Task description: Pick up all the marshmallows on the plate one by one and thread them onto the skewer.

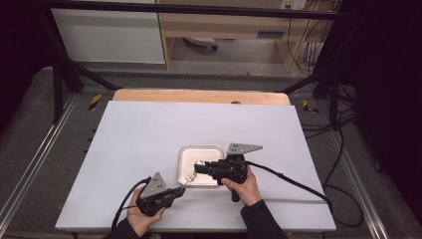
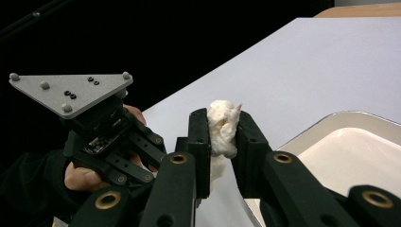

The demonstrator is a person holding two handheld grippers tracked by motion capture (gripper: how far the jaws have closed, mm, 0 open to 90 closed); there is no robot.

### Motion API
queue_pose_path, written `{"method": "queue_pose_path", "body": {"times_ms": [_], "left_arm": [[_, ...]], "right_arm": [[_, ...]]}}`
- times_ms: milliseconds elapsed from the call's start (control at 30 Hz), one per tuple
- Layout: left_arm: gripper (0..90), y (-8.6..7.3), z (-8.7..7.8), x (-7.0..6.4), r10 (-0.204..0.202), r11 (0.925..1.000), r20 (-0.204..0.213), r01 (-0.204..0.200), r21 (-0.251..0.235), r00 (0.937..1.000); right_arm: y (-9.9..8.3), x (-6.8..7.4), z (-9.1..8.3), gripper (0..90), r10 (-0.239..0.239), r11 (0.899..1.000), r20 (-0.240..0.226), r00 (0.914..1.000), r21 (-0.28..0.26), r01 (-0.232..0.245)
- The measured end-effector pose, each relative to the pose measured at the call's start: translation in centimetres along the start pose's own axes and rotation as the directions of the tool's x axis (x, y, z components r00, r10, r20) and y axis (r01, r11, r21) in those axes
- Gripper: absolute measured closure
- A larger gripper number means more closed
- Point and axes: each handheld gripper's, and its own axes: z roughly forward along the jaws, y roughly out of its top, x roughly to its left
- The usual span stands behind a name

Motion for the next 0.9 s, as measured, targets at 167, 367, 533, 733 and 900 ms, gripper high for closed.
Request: {"method": "queue_pose_path", "body": {"times_ms": [167,367,533,733,900], "left_arm": [[88.5,0.00,0.01,0.01,0.001,1.0000,0.002,-0.001,0.001,1.0000],[88.5,0.04,0.03,0.02,0.003,1.0000,0.006,-0.003,0.001,1.0000],[88.5,0.03,0.07,-0.05,0.006,1.0000,0.003,-0.006,0.004,1.0000],[88.5,0.04,0.05,-0.04,0.005,1.0000,0.003,-0.006,0.002,1.0000],[88.6,0.05,0.09,-0.07,0.006,1.0000,0.004,-0.006,0.002,1.0000]], "right_arm": [[-0.09,-0.02,0.02,79.7,0.002,1.000,-0.003,1.0000,0.001,-0.002],[-0.17,-0.03,0.07,79.8,-0.003,1.000,-0.003,1.0000,0.003,0.003],[-0.28,-0.06,0.13,79.8,-0.004,1.000,-0.006,1.0000,0.011,0.004],[-0.39,-0.07,0.20,79.8,-0.001,1.000,-0.007,1.0000,0.015,0.001],[-0.58,-0.09,0.36,79.8,0.007,1.000,-0.011,0.9999,0.026,-0.006]]}}
